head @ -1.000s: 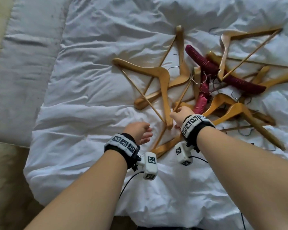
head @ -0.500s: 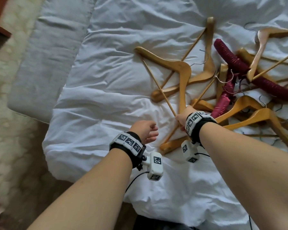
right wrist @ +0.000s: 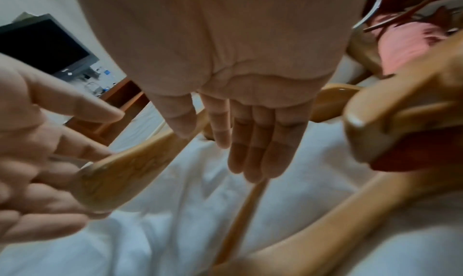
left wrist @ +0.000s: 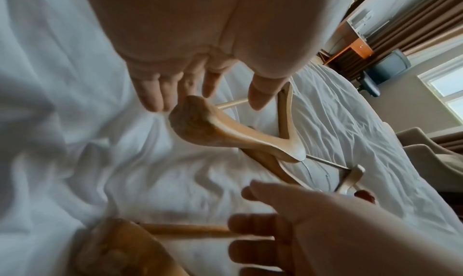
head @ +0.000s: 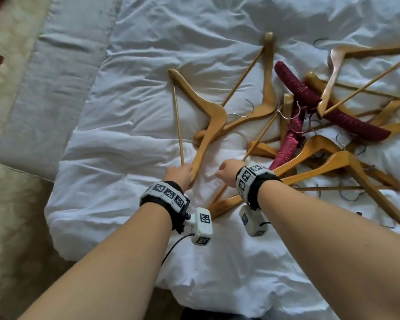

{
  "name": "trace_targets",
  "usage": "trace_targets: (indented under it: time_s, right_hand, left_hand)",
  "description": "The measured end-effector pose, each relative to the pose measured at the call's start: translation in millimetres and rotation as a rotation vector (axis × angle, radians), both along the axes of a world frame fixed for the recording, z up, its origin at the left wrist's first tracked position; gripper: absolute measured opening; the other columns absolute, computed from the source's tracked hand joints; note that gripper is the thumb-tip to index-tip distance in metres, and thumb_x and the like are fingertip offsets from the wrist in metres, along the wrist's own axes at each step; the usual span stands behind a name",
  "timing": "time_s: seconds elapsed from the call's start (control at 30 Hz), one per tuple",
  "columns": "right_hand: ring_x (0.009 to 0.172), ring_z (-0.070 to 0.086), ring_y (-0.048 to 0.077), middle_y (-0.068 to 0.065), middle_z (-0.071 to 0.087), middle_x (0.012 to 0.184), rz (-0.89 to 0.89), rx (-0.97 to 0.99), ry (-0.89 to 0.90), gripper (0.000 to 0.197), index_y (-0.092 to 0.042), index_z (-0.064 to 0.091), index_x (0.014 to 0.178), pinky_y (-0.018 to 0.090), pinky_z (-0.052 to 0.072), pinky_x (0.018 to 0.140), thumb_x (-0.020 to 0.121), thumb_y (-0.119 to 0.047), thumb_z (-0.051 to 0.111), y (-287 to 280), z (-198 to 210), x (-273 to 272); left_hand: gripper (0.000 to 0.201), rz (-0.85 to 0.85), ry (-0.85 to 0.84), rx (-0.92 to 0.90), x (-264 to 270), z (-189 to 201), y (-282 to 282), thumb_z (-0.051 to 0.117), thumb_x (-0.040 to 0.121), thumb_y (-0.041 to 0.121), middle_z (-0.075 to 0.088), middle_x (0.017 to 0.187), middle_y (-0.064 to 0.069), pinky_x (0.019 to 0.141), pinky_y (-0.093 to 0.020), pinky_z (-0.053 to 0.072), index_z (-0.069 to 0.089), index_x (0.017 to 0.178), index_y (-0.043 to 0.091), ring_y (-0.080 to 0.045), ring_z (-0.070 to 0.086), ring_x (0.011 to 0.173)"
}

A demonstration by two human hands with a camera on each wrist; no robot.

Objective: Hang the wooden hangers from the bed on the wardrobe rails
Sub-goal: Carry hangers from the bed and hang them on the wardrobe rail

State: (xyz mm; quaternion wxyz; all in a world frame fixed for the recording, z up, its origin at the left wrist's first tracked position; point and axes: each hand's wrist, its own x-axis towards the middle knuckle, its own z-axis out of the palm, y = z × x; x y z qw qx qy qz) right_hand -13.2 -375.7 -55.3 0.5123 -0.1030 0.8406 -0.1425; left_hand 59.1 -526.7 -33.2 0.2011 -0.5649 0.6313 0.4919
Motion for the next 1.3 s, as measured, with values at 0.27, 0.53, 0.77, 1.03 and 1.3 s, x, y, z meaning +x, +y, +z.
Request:
trace_targets:
  time_s: [0.27,0.53,0.77,1.03,1.3]
  right_hand:
    - [0.097,0.065,0.022,-0.002,0.071,0.108,-0.308,-0.079,0.210,0.025,-0.024,0.072,0.105,0.032,0.053,0.087,0.090,-0.027,0.052,72,10,-16]
    - [0.105,0.061,0.022,0.001,0.065,0.124,-0.559,0.031,0.259,0.035,-0.027,0.065,0.123,0.033,0.052,0.090,0.094,-0.020,0.046,168,29,-13]
    - [0.128,0.036,0.031,0.000,0.051,0.131,0.252,0.390,0.312,0.046,-0.038,0.054,0.126,0.057,0.022,0.108,0.084,-0.019,0.058,180,36,28]
    - [0.115,0.055,0.030,0.001,0.054,0.131,0.358,0.250,0.147,0.039,-0.027,0.062,0.125,0.038,0.046,0.095,0.087,-0.026,0.065,132,66,25]
    - [0.086,0.060,0.017,-0.010,0.063,0.089,0.492,0.033,0.186,0.029,-0.035,0.069,0.107,0.028,0.048,0.077,0.079,-0.039,0.071,54,115,25]
  left_hand:
    - [0.012,-0.159,0.088,-0.195,-16,5,47,0.057,0.084,0.024,0.070,0.093,0.000,0.079,-0.033,0.051,0.066,0.092,0.022,-0.028,0.064,0.089]
    - [0.025,-0.775,0.014,0.229,-34,17,144,0.066,0.078,0.043,0.071,0.091,-0.008,0.089,-0.048,0.059,0.067,0.084,0.019,-0.028,0.068,0.086]
    - [0.022,-1.061,-0.013,0.125,-28,15,163,0.074,0.084,0.036,0.069,0.100,0.002,0.081,-0.030,0.055,0.073,0.104,0.026,-0.015,0.064,0.089]
    - [0.045,-1.080,0.012,0.170,-7,38,150,0.080,0.081,0.033,0.061,0.109,0.006,0.081,-0.023,0.040,0.066,0.123,0.022,-0.011,0.056,0.096]
    - [0.025,-0.884,-0.011,0.294,26,82,80,0.075,0.081,0.013,0.076,0.089,-0.015,0.089,-0.054,0.058,0.065,0.103,0.007,-0.032,0.075,0.089]
